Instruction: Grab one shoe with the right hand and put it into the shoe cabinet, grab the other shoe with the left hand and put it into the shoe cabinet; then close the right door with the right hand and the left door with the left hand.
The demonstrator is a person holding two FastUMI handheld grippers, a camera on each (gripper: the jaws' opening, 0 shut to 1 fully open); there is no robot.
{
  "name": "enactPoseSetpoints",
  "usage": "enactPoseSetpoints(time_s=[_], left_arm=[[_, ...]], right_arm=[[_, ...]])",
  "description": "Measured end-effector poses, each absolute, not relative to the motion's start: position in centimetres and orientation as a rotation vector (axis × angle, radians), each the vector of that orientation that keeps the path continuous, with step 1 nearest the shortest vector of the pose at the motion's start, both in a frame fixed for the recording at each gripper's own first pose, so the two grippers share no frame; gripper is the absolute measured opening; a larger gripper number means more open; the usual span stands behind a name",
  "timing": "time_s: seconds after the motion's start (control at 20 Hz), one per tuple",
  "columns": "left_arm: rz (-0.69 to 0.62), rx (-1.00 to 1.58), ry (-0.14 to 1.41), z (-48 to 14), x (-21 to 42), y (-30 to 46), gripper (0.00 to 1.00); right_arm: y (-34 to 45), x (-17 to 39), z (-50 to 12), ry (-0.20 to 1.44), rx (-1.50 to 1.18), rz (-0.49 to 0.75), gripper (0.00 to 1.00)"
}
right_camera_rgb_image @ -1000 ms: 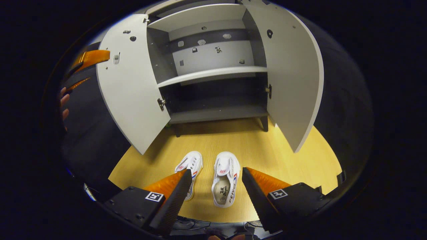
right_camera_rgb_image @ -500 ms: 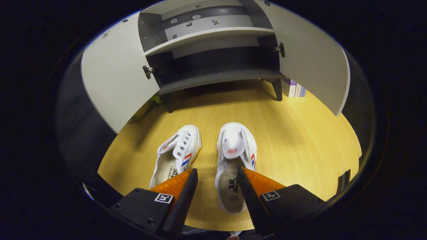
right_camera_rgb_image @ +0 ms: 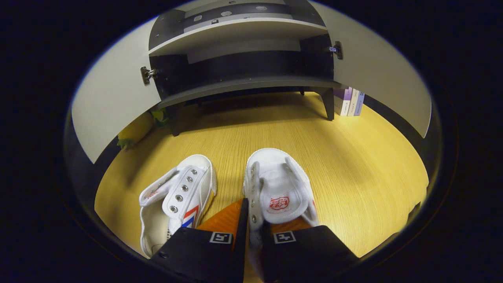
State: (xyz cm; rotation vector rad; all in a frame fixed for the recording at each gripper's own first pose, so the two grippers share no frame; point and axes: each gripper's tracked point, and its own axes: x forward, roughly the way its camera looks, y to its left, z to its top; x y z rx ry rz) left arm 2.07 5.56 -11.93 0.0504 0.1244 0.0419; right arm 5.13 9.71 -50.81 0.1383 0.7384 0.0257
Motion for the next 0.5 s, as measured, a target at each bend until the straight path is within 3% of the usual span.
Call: enactPoseSetpoints(time_s=[0.05, 0.1, 0.15, 0.25, 0.5], left_arm=[[0.044, 0.049, 0.128, -11.9, 2.1, 5.6, 0.95], [0.044, 0.048, 0.131, -11.9, 2.1, 5.6, 0.95], [0.043, 0.049, 0.131, -11.7, 2.0, 5.6, 0.95], [0.044, 0.056, 0.122, -11.2, 2.1, 5.7, 0.95], [0.031, 0.065, 0.110, -10.3, 1.9, 5.2, 0.95]], right_arm=[[10.1, 5.2, -51.1, 0.759, 0.141, 0.040, 0.24], [9.9, 6.2, -51.9, 0.757, 0.135, 0.058, 0.14], [10.0, 5.8, -51.3, 0.761, 0.140, 0.071, 0.13], [9.5, 6.2, -50.8, 0.744, 0.107, 0.065, 0.02], [8.7, 6.4, -46.4, 0.685, 0.175, 0.055, 0.06]])
